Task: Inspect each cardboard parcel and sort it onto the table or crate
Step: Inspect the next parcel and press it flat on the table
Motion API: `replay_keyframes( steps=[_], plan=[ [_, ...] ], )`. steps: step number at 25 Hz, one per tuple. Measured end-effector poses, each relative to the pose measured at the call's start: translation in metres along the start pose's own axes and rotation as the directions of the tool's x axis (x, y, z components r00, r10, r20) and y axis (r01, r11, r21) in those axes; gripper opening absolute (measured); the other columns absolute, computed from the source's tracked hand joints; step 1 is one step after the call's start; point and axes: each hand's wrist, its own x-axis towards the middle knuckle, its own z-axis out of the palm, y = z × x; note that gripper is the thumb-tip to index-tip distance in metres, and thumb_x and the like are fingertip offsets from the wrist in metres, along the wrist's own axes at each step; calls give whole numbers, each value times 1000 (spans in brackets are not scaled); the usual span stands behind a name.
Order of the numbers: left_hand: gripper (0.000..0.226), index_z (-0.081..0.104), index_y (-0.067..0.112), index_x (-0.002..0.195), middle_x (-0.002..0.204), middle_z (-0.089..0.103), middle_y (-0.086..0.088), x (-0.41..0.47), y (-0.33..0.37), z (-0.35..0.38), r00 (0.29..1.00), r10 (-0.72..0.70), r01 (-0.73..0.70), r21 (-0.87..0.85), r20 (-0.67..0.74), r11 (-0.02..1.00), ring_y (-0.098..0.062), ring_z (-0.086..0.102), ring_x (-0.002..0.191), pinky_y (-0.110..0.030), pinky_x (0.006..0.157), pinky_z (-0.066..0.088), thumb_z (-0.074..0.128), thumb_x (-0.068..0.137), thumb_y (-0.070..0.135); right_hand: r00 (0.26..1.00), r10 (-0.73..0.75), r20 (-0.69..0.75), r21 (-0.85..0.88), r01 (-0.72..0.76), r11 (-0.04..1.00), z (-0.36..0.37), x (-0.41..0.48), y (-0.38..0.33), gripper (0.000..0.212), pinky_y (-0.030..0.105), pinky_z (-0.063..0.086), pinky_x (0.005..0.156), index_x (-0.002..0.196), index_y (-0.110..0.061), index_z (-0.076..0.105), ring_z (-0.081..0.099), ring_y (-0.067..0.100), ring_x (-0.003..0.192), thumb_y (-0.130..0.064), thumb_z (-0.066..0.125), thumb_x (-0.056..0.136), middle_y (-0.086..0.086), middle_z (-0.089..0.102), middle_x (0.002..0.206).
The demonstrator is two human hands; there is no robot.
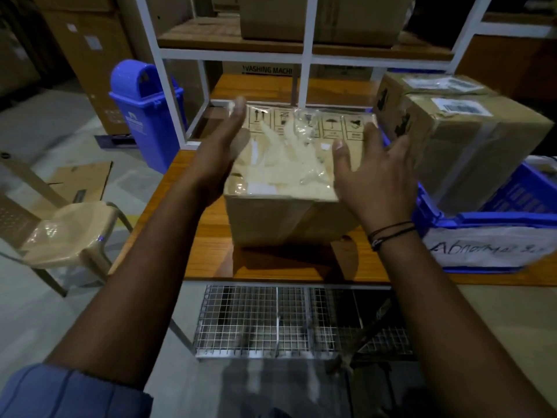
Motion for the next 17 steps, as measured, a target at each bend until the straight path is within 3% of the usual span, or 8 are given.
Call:
replay_keyframes(
  steps=[2,4,6,9,14,17],
  plan=[
    [61,40,18,154,145,59,-7,5,8,2,995,-26,50,268,-93,962,-28,57,134,-42,102,51,55,104,48,994,-69,-79,-146,57,988,1,-12,-15,72,52,41,106,156,-14,36,37,46,139,-61,32,102,28,31,155],
    [78,14,17,165,165,34,-13,8,3,12,968,111,78,684,-227,725,-33,43,146,-49,108,45,51,105,50,989,-149,-18,-188,143,972,5,-14,-28,72,57,25,120,158,-11,32,19,46,152,-57,29,103,26,21,165],
    [80,0,18,166,172,14,-16,5,-4,23,948,255,45,875,-190,483,-37,41,147,-53,107,44,37,107,57,957,-270,105,-200,286,937,11,-13,-42,73,60,5,127,165,-16,19,-5,40,159,-57,23,105,19,3,173],
    [77,-1,21,166,171,13,-17,11,-11,19,938,293,53,914,-184,403,-39,48,139,-50,98,48,27,107,60,896,-402,188,-213,437,874,24,-10,-53,74,58,-3,127,167,-18,5,-11,33,160,-59,15,106,14,-8,173],
    [77,-3,21,166,170,16,-18,14,-15,22,926,316,80,925,-207,372,-40,56,129,-41,82,43,25,107,61,893,-403,203,-235,443,865,30,-4,-49,75,55,-4,128,167,-18,0,-10,30,160,-60,10,105,13,-10,173],
    [77,-5,21,166,170,14,-19,12,-10,27,929,294,111,926,-226,361,-42,56,129,-42,84,44,25,107,61,874,-429,226,-203,473,857,27,0,-45,73,53,-6,128,167,-20,-2,-12,28,160,-60,13,107,11,-12,173]
  ],
)
